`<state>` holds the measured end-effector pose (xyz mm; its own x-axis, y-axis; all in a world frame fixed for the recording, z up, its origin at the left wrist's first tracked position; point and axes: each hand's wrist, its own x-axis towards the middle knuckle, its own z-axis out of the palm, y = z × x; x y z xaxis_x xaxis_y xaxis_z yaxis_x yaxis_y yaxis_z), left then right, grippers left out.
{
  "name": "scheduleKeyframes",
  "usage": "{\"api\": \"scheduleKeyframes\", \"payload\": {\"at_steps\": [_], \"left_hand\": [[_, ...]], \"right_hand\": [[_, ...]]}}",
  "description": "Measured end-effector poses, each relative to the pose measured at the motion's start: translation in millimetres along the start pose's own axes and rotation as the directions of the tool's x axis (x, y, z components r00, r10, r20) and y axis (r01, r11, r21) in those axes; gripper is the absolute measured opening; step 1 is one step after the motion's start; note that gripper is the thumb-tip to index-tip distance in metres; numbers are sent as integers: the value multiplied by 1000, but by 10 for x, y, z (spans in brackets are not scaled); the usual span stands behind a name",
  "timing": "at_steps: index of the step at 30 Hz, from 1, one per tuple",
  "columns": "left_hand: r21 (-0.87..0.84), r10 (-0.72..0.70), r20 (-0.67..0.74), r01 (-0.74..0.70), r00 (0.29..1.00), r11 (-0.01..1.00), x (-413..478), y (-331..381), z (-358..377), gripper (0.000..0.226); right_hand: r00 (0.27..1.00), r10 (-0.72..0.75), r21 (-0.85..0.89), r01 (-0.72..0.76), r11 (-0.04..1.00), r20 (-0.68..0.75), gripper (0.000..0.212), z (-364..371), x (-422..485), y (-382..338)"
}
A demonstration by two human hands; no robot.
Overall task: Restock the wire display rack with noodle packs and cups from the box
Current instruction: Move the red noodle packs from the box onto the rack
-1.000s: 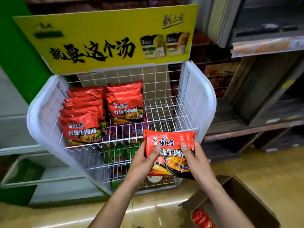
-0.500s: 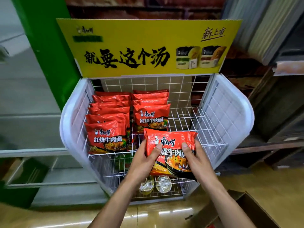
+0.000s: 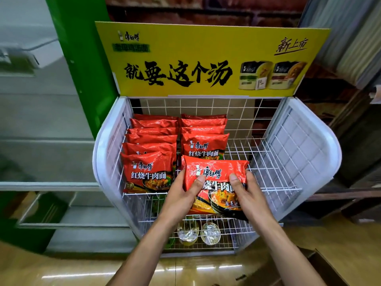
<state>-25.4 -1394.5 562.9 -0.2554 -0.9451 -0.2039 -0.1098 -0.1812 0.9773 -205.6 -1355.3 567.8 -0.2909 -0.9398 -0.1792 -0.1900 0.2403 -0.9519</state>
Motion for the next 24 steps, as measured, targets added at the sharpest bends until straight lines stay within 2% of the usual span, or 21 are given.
{"api": "scheduleKeyframes", "payload": {"at_steps": [1,6,11,18,21,24], "left_hand": [[-2,0,-6,0,1000,1000,11,6,3,62],[22,20,-23,-20,1000,1000,111,59,27,53],[17,10,-73,-9,997,1000,289,97,78,50],[26,12,-147,-8,989,1000,524,129,138,55],[11,9,-176,-7,984,1000,595,108,144,61],[9,17,-196,-15,980,1000,673,110,127,61]], "right_hand": [[1000,-3,-5,3,1000,13,77,-2,21,0],[999,-25,-6,25,1000,44,54,-49,188,-17],[994,-34,16,32,999,102,24,-125,432,-86],[988,-46,-11,48,999,149,42,-170,767,-129],[985,-50,-24,55,998,167,61,-176,889,-115],[975,-79,-24,86,996,206,54,-182,1005,-104]]}}
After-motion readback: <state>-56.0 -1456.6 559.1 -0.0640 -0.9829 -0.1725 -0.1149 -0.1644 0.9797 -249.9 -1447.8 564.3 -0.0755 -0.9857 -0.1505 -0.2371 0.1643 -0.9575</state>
